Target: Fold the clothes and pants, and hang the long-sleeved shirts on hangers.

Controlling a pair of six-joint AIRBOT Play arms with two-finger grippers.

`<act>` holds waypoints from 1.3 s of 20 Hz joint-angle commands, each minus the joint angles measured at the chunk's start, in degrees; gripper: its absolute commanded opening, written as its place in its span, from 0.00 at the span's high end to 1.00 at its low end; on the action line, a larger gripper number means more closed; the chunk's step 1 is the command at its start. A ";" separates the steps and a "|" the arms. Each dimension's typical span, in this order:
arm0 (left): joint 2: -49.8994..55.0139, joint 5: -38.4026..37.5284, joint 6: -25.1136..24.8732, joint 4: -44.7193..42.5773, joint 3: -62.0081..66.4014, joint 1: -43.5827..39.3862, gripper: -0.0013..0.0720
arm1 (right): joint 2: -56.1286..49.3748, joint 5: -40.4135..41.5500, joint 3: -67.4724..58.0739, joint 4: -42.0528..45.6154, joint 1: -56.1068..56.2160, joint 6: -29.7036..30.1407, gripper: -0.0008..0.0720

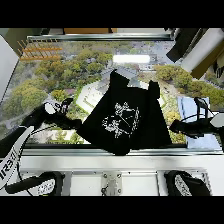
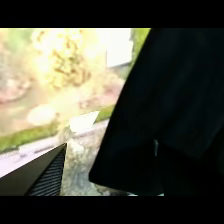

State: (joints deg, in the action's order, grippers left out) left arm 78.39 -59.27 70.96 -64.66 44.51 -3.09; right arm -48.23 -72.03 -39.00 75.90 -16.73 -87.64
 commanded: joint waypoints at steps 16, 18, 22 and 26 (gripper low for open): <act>2.69 -5.22 -2.80 3.21 7.54 -4.90 0.97 | 0.52 15.69 22.21 -13.22 -11.39 -10.97 0.09; 2.69 -5.22 -2.80 3.23 7.56 -4.90 0.97 | 0.07 18.01 22.21 -14.32 -7.80 -10.97 0.09; 2.69 -5.22 -2.82 3.21 7.56 -4.90 0.97 | -1.20 23.06 22.18 -17.09 -0.50 -10.95 0.34; 2.67 -5.25 -2.71 3.21 7.56 -4.90 0.97 | -1.20 27.50 21.59 -17.22 3.69 -10.99 0.37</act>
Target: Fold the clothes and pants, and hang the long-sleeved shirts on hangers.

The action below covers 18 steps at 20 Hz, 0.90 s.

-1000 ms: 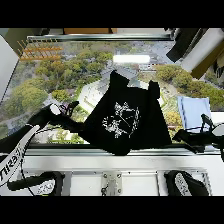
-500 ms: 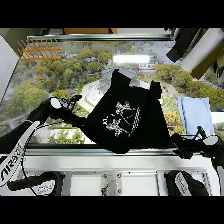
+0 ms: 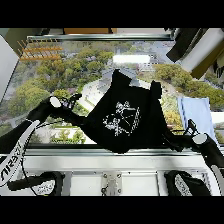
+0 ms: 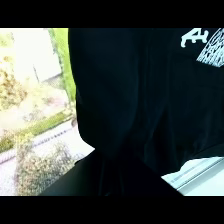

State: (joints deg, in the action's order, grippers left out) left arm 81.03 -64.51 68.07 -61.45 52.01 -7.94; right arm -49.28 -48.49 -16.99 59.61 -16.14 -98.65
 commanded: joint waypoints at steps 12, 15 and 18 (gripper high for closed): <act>-23.21 -3.56 7.54 0.15 14.14 8.02 0.97 | 1.20 -7.93 -41.46 8.98 3.04 10.40 0.98; -31.89 0.28 12.33 0.09 23.82 6.73 0.97 | 3.30 -9.09 -58.10 8.76 3.04 10.60 0.98; -38.16 0.52 13.16 -0.02 31.04 2.08 0.97 | 6.86 -9.05 -68.70 8.83 3.02 10.88 0.98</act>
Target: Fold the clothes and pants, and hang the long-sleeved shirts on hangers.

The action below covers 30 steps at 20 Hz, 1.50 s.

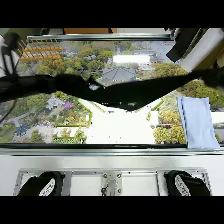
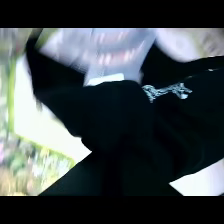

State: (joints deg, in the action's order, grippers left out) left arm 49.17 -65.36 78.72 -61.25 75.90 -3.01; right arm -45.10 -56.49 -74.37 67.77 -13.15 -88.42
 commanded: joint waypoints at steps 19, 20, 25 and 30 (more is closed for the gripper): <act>5.11 16.65 14.99 -4.72 -4.59 -10.95 0.97 | -18.51 1.29 -16.55 2.97 5.79 2.34 0.98; 10.45 19.28 13.27 -4.72 -3.21 -10.95 0.97 | -22.97 5.25 -16.55 4.44 6.78 2.32 0.98; 39.76 18.14 9.60 -4.63 16.74 -10.08 0.46 | -34.84 17.27 -16.65 3.10 7.04 -0.28 0.62; 51.15 -0.35 11.63 -4.76 30.40 -2.91 0.04 | -32.15 9.75 -16.61 4.37 5.88 3.78 0.06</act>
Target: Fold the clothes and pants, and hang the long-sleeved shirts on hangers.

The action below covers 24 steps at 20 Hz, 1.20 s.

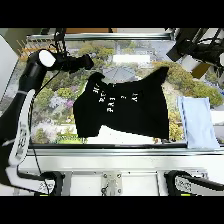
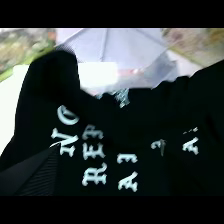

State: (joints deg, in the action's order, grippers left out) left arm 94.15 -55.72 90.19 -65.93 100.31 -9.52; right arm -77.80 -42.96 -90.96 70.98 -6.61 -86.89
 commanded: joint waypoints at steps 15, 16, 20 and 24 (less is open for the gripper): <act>6.45 -8.46 -11.87 11.15 -27.12 17.35 0.07 | 29.18 -16.44 50.21 3.41 -1.92 -3.96 0.06; 6.88 -8.31 -12.02 11.61 -27.12 17.35 0.07 | 30.32 -16.44 52.41 3.43 -1.95 -5.49 0.06; 7.50 -8.15 -12.02 11.67 -27.12 17.33 0.14 | 32.89 -16.50 60.26 3.41 -1.95 -15.13 0.06; 6.95 -9.03 -12.04 11.65 -27.12 17.35 0.97 | 32.89 -17.35 65.75 3.41 -1.86 -33.73 0.06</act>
State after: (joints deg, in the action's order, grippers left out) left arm 101.32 -64.07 78.50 -54.81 73.25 7.79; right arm -45.45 -59.51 -29.45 74.41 -8.51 -106.61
